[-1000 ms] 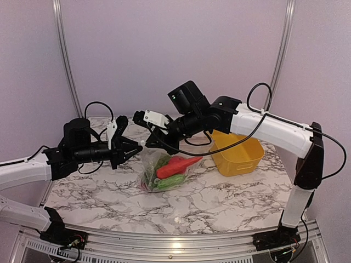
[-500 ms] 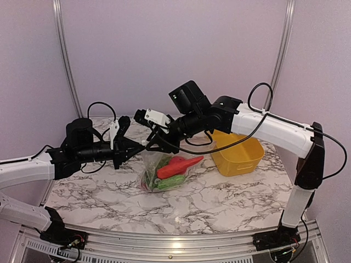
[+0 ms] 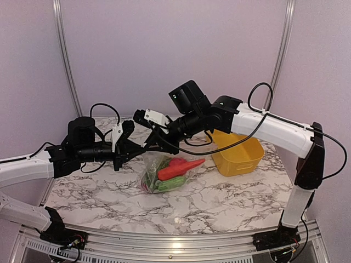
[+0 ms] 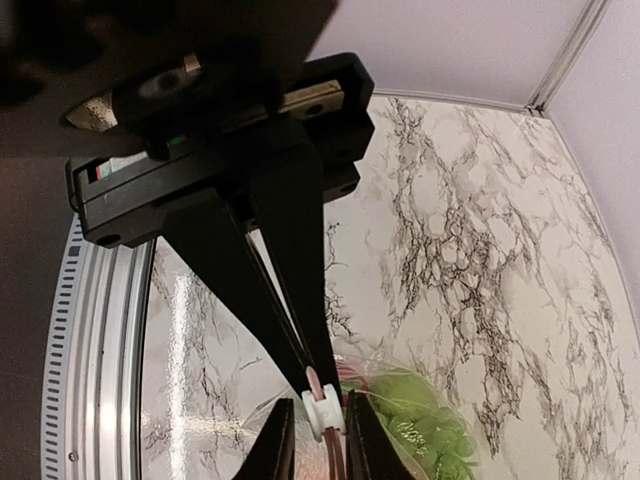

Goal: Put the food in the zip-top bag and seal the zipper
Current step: Adjust the zipper on the zipper food storage bag.

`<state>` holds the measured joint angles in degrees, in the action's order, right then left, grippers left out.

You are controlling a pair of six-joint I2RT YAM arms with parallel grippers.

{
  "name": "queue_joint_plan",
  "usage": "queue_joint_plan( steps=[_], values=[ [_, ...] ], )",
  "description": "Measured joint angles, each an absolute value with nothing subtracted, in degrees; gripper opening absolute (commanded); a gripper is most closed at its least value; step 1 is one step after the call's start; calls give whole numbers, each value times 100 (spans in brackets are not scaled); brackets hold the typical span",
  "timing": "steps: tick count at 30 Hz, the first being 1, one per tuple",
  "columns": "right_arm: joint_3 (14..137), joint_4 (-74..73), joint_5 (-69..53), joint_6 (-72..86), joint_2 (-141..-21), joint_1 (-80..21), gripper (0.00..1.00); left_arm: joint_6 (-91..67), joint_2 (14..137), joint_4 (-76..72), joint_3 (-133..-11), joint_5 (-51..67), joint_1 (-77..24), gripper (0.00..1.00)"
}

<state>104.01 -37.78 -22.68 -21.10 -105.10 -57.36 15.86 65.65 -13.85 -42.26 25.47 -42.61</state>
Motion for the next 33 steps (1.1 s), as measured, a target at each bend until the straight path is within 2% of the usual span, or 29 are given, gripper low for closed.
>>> queue_joint_plan(
  steps=[8,16,33],
  values=[
    [10398,-3787,-2287,-2147,-10510,-5734,0,1586,6565,-1363,-4226,2508,-4263,0],
    [10239,-3754,-2300,-2176,-10388,-5496,0,1544,6396,-1212,-4226,2436,-4040,0],
    [8300,-3962,-2084,-2414,-8442,-3828,0,1616,6053,-808,-4226,2324,-3415,0]
  ],
)
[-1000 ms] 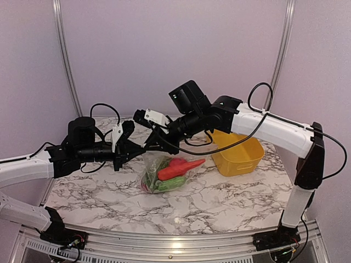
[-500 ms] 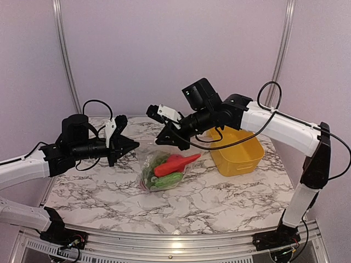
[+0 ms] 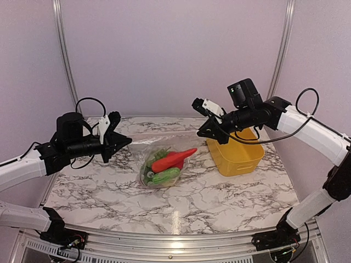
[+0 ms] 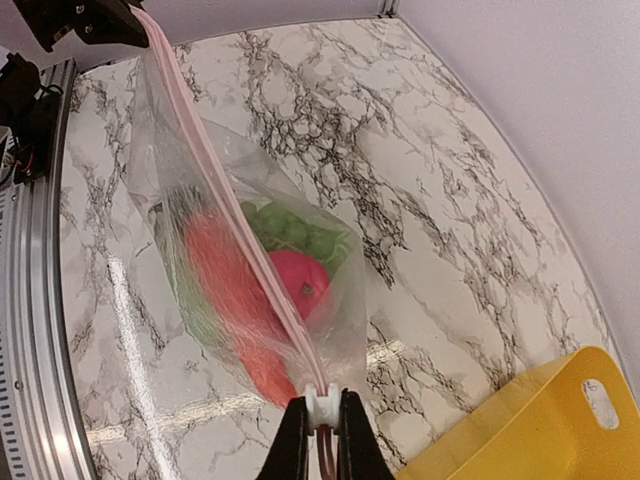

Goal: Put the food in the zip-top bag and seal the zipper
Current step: Adjust the zipper on the zipper food storage bag, then adjust the zipper food storage bag at the center of the board.

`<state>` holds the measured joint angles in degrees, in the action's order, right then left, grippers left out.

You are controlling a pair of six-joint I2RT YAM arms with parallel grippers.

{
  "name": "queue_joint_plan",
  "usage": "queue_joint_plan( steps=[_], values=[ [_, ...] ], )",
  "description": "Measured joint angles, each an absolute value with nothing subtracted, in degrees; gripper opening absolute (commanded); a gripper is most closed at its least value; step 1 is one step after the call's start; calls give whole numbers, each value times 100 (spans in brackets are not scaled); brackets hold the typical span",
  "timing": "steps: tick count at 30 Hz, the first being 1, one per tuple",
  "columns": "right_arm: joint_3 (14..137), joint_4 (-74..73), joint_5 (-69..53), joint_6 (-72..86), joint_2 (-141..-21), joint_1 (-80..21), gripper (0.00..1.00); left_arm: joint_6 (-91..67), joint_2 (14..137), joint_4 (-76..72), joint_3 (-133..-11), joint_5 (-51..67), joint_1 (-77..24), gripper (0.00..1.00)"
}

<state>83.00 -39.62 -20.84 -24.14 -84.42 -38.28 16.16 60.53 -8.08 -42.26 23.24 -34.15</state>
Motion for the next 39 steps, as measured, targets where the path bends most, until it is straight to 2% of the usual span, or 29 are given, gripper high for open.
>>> queue_joint_plan(
  steps=[20,25,32,36,39],
  values=[
    [7944,-3911,-1662,-2552,-8191,-3662,2,1586,6392,-982,-4303,2150,-3404,0],
    [8768,-3962,-1470,-2515,-8890,-3529,1,1597,7065,-1253,-4742,1732,-3262,0],
    [10534,-3767,-1227,-2510,-10110,-3444,5,1741,8149,-1568,-6305,1420,-3096,0],
    [10656,-3614,-1315,-2506,-10062,-3444,6,1734,8088,-1671,-6451,1503,-3096,0],
    [10178,-3409,-1439,-2493,-9749,-3441,8,1695,7791,-1684,-5986,1634,-3096,0]
  ],
)
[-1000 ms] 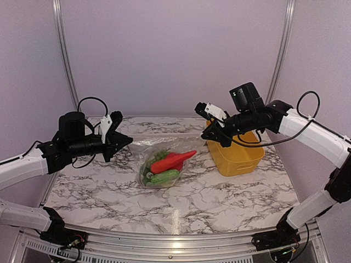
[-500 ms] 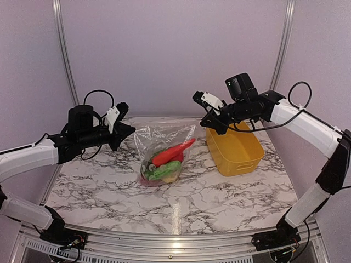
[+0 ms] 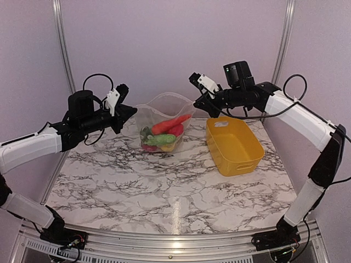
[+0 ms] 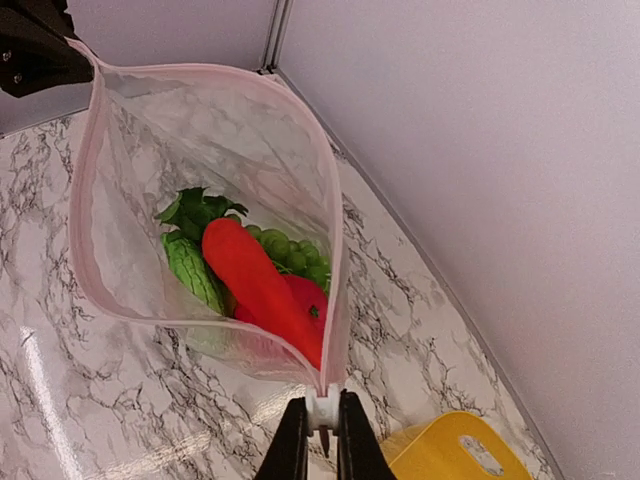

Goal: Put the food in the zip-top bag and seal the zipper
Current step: Adjust the zipper food storage bag at the center of the board.

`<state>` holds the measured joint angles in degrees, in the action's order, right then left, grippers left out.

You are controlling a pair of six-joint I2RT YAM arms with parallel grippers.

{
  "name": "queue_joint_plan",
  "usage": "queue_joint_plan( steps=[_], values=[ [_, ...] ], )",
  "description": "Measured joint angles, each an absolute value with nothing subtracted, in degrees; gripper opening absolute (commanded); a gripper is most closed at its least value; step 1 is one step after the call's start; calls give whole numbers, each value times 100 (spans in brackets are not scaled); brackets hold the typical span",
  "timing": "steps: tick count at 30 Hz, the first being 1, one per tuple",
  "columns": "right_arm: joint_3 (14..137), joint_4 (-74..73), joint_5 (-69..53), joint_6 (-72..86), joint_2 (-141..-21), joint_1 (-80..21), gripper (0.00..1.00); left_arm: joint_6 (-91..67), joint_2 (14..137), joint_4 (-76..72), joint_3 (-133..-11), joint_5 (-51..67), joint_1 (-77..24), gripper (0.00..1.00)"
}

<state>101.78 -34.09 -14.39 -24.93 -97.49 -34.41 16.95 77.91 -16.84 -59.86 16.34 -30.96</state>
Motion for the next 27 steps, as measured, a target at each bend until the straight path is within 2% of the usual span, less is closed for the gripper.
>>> queue_joint_plan(
  steps=[7,11,15,22,23,27],
  values=[
    [8138,-3234,-1806,-2397,-8914,-3461,8,1697,7229,-1284,-4685,1911,-3109,0],
    [7524,-3321,-2025,-2362,-8842,-3612,8,1717,6777,-917,-4171,2106,-3144,0],
    [7201,-3409,-2145,-2279,-8584,-3861,8,1695,6383,-705,-3861,2224,-3148,0],
    [7341,-3476,-2187,-2126,-8552,-4073,8,1629,6331,-642,-3811,2187,-3133,0],
    [7376,-3476,-2189,-2121,-8578,-4077,8,1616,6331,-644,-3811,2171,-3133,4],
    [7640,-3535,-2204,-2121,-8755,-4093,8,1564,6333,-642,-3813,2014,-3127,48]
  ],
)
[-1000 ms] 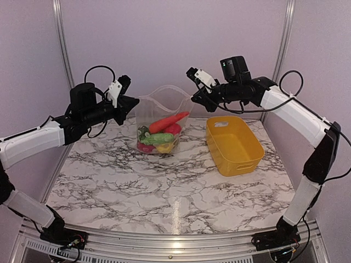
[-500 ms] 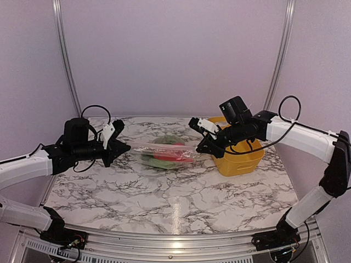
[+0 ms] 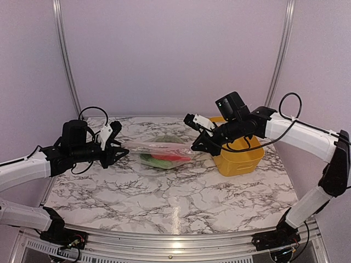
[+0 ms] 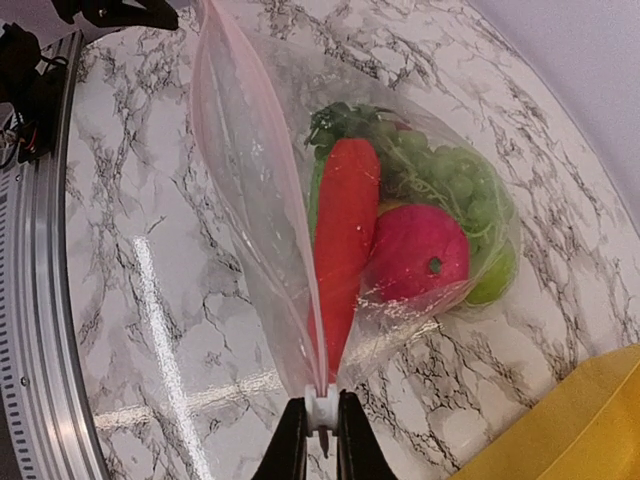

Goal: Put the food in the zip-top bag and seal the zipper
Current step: Adjust the zipper food storage bag at the center of the board, then pass from the right arm to the left

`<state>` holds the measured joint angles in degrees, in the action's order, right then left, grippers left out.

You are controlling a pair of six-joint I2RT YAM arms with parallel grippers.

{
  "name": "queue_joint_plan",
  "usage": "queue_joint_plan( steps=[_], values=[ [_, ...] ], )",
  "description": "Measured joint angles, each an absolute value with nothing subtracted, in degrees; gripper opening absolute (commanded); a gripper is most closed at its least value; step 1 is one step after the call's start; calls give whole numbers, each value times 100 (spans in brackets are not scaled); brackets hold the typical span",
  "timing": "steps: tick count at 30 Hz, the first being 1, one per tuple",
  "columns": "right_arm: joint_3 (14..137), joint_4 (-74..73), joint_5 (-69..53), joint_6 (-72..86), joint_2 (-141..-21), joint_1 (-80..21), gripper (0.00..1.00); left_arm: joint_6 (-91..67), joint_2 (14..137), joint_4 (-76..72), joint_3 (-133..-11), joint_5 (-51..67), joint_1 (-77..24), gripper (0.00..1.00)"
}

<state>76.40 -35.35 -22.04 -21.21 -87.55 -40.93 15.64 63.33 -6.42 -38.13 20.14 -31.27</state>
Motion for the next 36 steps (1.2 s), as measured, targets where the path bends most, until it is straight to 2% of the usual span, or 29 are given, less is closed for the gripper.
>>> queue_joint_plan(
  steps=[3,6,8,13,24,28,30,33,36],
  values=[
    [7896,-3693,-2202,-2130,-8847,-4110,8,1540,6333,-410,-3997,1988,-3135,66],
    [8276,-3861,-2204,-2130,-8917,-4171,8,1601,6392,73,-4751,1894,-3341,76],
    [8552,-3938,-2206,-2130,-8958,-4237,8,1680,6554,213,-5489,1879,-3614,80],
    [9164,-4045,-2209,-2145,-9166,-4407,8,1824,7181,215,-6683,1887,-4224,81],
    [9242,-4158,-2427,-2147,-9236,-4525,9,2202,8259,145,-6777,1833,-4694,81],
    [9242,-4261,-2526,-2147,-9179,-4525,9,2508,8462,117,-6930,1693,-4869,77],
    [9238,-4307,-2571,-2147,-9124,-4525,9,2670,8554,123,-7028,1625,-4963,71],
    [9229,-4381,-2644,-2152,-9026,-4525,10,2930,8696,187,-7212,1511,-5070,56],
    [9216,-4399,-2685,-2167,-8947,-4525,10,3190,8799,237,-7345,1431,-5116,36]
  ],
)
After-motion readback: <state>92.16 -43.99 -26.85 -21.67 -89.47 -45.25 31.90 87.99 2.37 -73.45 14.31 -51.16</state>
